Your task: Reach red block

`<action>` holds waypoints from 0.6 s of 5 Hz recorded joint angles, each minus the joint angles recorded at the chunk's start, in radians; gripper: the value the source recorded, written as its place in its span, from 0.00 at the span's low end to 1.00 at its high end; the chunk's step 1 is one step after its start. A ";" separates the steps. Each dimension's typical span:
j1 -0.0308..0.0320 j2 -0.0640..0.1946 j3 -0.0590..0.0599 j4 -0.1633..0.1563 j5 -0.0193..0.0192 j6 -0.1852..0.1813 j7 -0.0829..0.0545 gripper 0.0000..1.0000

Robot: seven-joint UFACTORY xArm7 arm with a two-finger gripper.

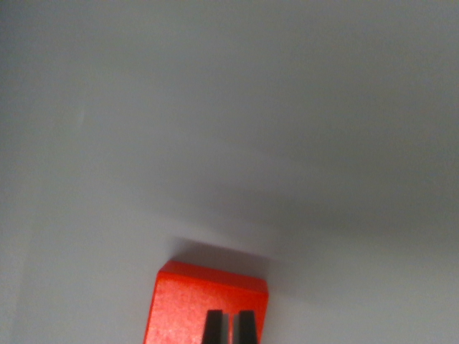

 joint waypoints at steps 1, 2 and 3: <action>0.0044 0.006 0.004 -0.020 -0.0006 -0.026 0.003 0.00; 0.0044 0.006 0.004 -0.020 -0.0006 -0.026 0.003 0.00; 0.0080 0.011 0.008 -0.036 -0.0010 -0.047 0.006 0.00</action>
